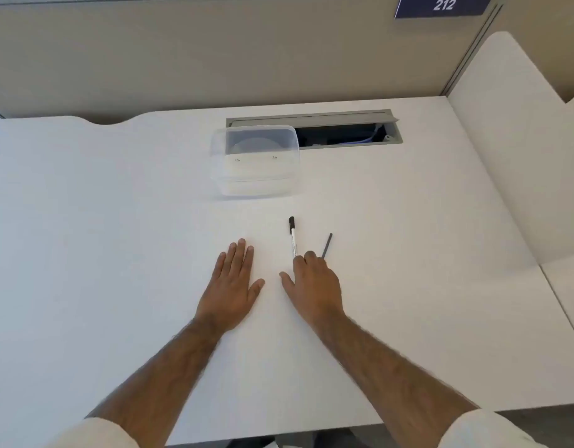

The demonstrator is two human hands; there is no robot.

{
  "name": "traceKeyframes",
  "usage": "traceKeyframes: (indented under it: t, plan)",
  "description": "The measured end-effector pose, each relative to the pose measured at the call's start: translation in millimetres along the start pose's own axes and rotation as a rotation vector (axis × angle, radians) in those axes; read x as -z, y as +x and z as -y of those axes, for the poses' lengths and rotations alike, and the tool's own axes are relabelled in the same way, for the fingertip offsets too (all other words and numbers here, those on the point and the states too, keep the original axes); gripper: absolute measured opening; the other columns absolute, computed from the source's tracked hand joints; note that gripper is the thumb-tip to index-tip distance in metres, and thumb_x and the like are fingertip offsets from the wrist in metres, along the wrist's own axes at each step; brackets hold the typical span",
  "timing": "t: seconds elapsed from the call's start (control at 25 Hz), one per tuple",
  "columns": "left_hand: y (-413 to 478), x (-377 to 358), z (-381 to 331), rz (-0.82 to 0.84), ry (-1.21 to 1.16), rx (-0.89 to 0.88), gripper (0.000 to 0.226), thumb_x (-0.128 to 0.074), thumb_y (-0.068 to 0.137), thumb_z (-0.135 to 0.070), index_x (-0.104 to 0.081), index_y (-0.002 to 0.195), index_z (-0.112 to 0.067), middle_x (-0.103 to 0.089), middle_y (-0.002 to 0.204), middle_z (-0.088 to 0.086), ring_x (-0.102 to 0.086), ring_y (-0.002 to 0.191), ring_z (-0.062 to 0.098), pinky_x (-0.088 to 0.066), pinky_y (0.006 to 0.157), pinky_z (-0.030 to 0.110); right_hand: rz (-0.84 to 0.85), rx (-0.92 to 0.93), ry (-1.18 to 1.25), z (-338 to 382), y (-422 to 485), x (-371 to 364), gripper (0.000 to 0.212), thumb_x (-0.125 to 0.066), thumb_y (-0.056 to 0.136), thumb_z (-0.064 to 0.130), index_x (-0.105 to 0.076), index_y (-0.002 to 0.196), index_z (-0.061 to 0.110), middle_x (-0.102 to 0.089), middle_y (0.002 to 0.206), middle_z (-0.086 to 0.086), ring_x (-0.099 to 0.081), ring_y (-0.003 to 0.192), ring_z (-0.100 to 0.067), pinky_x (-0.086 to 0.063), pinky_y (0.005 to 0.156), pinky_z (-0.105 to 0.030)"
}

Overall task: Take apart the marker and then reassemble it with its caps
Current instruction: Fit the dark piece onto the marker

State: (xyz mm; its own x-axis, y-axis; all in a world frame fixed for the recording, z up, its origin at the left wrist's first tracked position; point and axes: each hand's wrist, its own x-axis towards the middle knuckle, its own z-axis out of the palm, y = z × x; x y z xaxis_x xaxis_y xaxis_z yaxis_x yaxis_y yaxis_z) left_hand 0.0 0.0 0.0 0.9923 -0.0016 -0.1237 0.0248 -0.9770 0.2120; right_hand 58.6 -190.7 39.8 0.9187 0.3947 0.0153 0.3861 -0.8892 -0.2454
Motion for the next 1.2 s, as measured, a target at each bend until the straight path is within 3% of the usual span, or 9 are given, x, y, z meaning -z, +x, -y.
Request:
traceKeyframes:
  t: [0.16, 0.32, 0.4, 0.68, 0.8, 0.88, 1.04, 1.12, 1.2]
  plan:
    - [11, 4, -14, -0.063, 0.054, -0.104, 0.063, -0.027, 0.108, -0.039, -0.020, 0.161, -0.005, -0.013, 0.170, 0.010, -0.015, 0.158, 0.025, -0.013, 0.128, 0.045, 0.039, 0.011, -0.025, -5, -2, -1, 0.032, -0.062, 0.094, 0.041, -0.064, 0.094, 0.009, -0.061, 0.092, -0.010, -0.062, 0.081, -0.029, -0.050, 0.061, -0.039]
    - [35, 12, -34, -0.029, -0.038, -0.176, 0.063, -0.033, 0.101, -0.006, -0.020, 0.162, -0.017, -0.012, 0.171, 0.000, -0.018, 0.157, 0.022, -0.020, 0.127, 0.040, -0.006, 0.083, -0.049, -23, -12, -5, 0.029, -0.065, 0.092, 0.040, -0.061, 0.089, 0.011, -0.060, 0.086, -0.008, -0.059, 0.072, -0.026, -0.050, 0.055, -0.038]
    - [47, 18, -40, 0.011, -0.083, -0.224, 0.068, -0.028, 0.096, -0.003, -0.025, 0.161, -0.023, -0.016, 0.171, -0.006, -0.021, 0.156, 0.021, -0.024, 0.123, 0.035, -0.019, 0.098, -0.024, -27, -12, -6, 0.030, -0.061, 0.094, 0.041, -0.060, 0.091, 0.011, -0.059, 0.083, -0.007, -0.058, 0.069, -0.024, -0.050, 0.054, -0.037]
    - [60, 16, -49, 0.040, -0.041, -0.305, 0.051, -0.048, 0.103, -0.005, -0.049, 0.151, -0.020, -0.039, 0.163, -0.003, -0.036, 0.151, 0.024, -0.039, 0.116, 0.039, -0.032, 0.065, 0.047, -33, -11, -7, 0.025, -0.043, 0.093, 0.026, -0.062, 0.092, 0.010, -0.059, 0.083, -0.006, -0.058, 0.067, -0.023, -0.048, 0.053, -0.035]
    - [59, 20, -50, -0.071, -0.011, -0.389, 0.043, -0.075, 0.085, 0.003, -0.072, 0.125, -0.010, -0.067, 0.139, 0.007, -0.063, 0.127, 0.032, -0.059, 0.093, 0.045, 0.000, 0.047, 0.079, -33, -10, -6, 0.029, -0.037, 0.094, 0.026, -0.060, 0.090, 0.010, -0.057, 0.085, -0.007, -0.058, 0.069, -0.024, -0.048, 0.056, -0.036]
    - [63, 24, -49, -0.131, 0.044, -0.445, 0.035, -0.083, 0.075, 0.003, -0.078, 0.107, -0.009, -0.074, 0.124, 0.009, -0.070, 0.115, 0.035, -0.061, 0.088, 0.045, 0.026, 0.037, 0.100, -35, -10, -6, 0.025, -0.041, 0.098, 0.024, -0.060, 0.092, 0.010, -0.057, 0.088, -0.007, -0.057, 0.071, -0.024, -0.049, 0.059, -0.037]
    - [67, 36, -41, -0.175, 0.147, -0.579, 0.021, -0.075, 0.080, 0.004, -0.073, 0.096, -0.010, -0.074, 0.114, 0.008, -0.068, 0.114, 0.033, -0.054, 0.100, 0.044, -0.005, 0.053, 0.164, -37, -12, -3, 0.022, -0.046, 0.099, 0.022, -0.062, 0.094, 0.008, -0.057, 0.085, -0.007, -0.057, 0.069, -0.026, -0.049, 0.058, -0.038]
    - [65, 46, -37, -0.178, 0.109, -0.551, 0.022, -0.069, 0.083, 0.007, -0.069, 0.097, -0.010, -0.073, 0.099, 0.006, -0.068, 0.102, 0.031, -0.050, 0.104, 0.043, -0.021, 0.051, 0.260, -35, -13, 0, 0.023, -0.050, 0.100, 0.025, -0.065, 0.103, 0.009, -0.061, 0.088, -0.005, -0.059, 0.072, -0.023, -0.052, 0.063, -0.037]
    - [58, 59, -34, -0.160, 0.024, -0.471, 0.019, -0.065, 0.088, 0.004, -0.066, 0.098, -0.012, -0.068, 0.089, 0.004, -0.064, 0.086, 0.028, -0.054, 0.094, 0.042, -0.002, 0.008, 0.445, -32, -12, 7, 0.023, -0.054, 0.099, 0.029, -0.066, 0.112, 0.013, -0.063, 0.091, 0.001, -0.059, 0.074, -0.015, -0.051, 0.069, -0.030]
